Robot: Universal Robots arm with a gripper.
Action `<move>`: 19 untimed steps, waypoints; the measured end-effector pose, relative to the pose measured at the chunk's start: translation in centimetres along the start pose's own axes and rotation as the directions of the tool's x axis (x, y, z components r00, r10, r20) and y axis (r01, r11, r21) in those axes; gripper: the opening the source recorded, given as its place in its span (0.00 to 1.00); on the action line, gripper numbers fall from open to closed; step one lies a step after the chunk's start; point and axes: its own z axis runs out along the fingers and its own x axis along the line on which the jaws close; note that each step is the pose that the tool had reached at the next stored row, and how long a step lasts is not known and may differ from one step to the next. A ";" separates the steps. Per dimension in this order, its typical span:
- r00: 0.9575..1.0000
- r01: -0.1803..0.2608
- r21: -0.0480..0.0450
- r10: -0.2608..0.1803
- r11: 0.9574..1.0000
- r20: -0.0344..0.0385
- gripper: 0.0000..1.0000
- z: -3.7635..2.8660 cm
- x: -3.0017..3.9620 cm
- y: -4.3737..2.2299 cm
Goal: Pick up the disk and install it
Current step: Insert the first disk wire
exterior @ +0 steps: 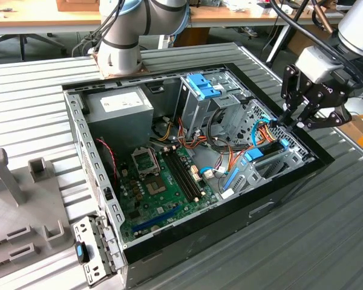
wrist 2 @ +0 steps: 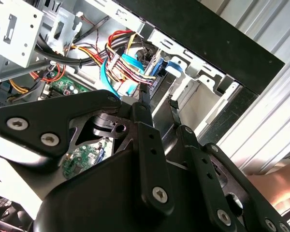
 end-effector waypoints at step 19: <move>1.000 -0.001 -0.009 0.001 1.000 0.002 0.31 -0.18 -1.38 1.02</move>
